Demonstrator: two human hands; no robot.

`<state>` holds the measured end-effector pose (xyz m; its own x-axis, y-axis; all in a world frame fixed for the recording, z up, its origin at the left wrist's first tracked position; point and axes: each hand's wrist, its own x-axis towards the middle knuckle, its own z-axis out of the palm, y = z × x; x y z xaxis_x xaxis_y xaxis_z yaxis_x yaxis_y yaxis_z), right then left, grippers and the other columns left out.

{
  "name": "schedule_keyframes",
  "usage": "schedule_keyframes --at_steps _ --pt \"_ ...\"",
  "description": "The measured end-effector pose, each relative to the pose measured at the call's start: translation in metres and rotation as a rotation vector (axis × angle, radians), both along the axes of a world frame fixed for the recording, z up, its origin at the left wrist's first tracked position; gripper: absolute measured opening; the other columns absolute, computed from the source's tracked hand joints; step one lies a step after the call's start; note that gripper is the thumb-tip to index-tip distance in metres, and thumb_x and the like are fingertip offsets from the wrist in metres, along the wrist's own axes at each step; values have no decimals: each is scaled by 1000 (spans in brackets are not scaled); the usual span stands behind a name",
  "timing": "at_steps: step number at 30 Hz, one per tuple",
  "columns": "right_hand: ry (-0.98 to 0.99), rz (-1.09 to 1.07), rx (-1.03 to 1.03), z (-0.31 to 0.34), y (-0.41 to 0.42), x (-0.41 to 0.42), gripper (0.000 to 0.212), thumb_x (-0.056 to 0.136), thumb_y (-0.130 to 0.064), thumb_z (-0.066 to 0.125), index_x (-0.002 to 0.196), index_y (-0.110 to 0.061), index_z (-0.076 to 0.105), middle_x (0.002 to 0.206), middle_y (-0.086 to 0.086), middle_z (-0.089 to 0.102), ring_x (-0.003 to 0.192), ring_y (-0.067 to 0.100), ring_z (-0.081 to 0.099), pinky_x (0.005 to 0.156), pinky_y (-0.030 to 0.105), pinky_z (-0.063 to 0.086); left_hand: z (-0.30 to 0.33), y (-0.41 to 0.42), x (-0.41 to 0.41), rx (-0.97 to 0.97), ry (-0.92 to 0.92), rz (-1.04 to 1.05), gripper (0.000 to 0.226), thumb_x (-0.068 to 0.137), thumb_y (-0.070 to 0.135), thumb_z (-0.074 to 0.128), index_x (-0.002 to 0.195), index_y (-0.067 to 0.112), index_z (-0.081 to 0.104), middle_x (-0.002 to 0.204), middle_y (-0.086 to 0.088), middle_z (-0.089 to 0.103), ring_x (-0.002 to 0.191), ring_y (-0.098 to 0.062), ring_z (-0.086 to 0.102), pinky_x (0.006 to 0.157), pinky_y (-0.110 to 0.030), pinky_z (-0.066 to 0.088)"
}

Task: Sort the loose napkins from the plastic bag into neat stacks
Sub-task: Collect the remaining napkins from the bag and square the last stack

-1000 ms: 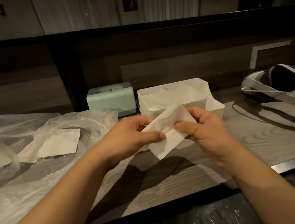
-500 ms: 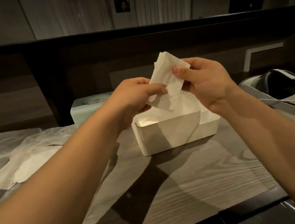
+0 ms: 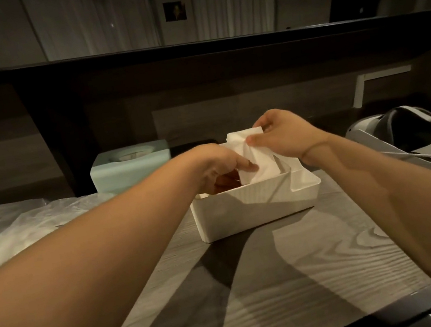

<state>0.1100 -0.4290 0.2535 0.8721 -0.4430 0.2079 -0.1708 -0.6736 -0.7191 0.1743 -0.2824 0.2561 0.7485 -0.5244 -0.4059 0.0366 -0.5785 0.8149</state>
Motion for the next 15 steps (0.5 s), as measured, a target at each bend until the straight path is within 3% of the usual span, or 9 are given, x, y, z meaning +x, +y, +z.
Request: schedule_keyframes --at_steps 3,5,8,10,12,15 --pt "94 3 -131 -1 -1 2 27 90 -38 72 111 -28 59 102 -7 64 100 16 62 96 45 54 -4 -2 1 73 55 -31 26 87 21 81 106 10 66 104 -10 72 90 -24 67 66 -34 52" --pt "132 9 -200 -2 0 2 26 89 -40 73 108 -30 59 101 -8 64 100 17 61 100 49 51 -9 -4 4 82 80 -58 28 87 19 80 111 10 67 114 -11 70 96 -25 66 73 -36 55" --pt "149 37 -229 -5 0 0 25 89 -39 74 107 -32 58 97 -9 64 95 15 61 100 49 52 -14 -8 7 28 125 -90 32 88 13 79 118 11 69 121 -11 71 104 -26 66 95 -39 55" --pt "130 40 -228 -9 -1 -1 28 88 -37 76 106 -34 55 99 -10 60 95 14 59 103 50 50 -14 -9 6 24 136 -105 30 90 13 77 118 11 69 110 -10 72 98 -25 66 90 -38 54" --pt "86 20 -285 -10 -1 -1 31 85 -37 78 104 -35 53 109 -8 55 104 16 55 105 49 47 -14 -10 6 55 139 -125 31 91 15 76 121 10 70 108 -10 72 103 -27 67 94 -38 53" --pt "45 63 -401 -9 0 -4 20 87 -41 76 88 -34 57 98 -11 57 97 14 56 101 46 49 -15 -12 5 105 116 -132 23 95 14 71 117 6 71 103 -11 73 97 -26 69 88 -35 55"
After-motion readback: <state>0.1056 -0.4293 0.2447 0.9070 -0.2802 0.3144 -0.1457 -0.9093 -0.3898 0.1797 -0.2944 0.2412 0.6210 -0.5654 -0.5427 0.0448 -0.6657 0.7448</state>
